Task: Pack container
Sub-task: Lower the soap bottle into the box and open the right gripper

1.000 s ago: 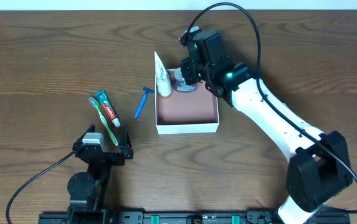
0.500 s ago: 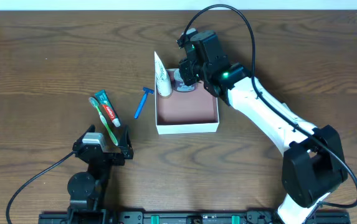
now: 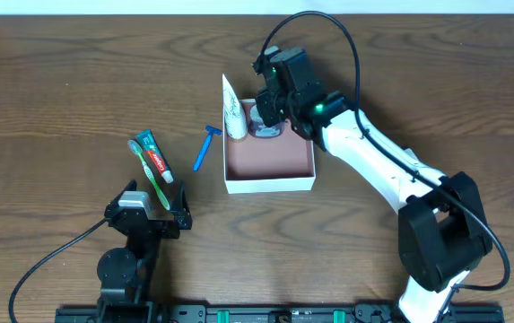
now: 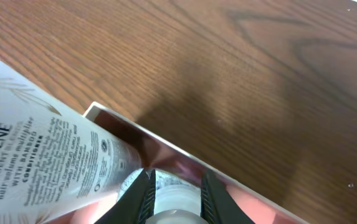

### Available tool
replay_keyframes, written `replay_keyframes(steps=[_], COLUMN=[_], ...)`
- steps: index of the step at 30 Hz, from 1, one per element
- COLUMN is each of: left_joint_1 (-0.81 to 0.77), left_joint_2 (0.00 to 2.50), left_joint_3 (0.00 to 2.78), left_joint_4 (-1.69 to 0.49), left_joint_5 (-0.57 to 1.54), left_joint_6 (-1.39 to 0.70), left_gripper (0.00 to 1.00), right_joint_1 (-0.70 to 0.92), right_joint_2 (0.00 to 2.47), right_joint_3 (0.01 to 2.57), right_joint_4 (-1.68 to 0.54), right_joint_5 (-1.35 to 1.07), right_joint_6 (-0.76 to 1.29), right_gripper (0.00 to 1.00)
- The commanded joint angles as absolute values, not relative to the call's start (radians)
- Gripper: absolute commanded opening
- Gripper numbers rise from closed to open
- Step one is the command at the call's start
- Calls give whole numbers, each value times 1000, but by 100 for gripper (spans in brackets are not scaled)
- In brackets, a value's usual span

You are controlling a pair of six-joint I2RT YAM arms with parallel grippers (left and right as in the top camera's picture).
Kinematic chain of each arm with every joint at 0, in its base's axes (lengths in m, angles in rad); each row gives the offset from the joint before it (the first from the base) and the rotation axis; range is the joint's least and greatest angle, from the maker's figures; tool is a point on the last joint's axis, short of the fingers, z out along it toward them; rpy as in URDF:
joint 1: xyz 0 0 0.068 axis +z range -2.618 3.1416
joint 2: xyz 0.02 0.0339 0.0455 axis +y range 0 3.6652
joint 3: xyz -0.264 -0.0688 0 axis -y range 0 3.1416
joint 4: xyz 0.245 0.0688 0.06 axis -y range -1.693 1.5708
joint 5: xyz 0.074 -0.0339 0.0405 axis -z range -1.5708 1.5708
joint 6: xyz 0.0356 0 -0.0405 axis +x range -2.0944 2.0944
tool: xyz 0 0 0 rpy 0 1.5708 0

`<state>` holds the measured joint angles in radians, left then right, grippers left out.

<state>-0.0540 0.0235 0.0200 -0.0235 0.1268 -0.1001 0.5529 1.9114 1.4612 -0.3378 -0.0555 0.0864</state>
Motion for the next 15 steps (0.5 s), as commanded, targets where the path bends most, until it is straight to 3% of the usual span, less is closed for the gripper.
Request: replay_keyframes(steps=[1, 4, 15], left_joint_1=[-51, -51, -51], left_joint_2=[24, 24, 24], left_joint_3=[4, 4, 4], left_joint_4=[-59, -59, -59], left_joint_5=[139, 139, 139], left_joint_6=[-94, -94, -94], left_gripper=[98, 98, 98], right_joint_1=[570, 570, 570], right_joint_2=[1901, 1901, 1901], right_joint_3=[1478, 1478, 1478], right_joint_4=[-321, -318, -313], right_joint_5=[-67, -67, -67], right_joint_6=[73, 73, 73], right_gripper=[1, 3, 42])
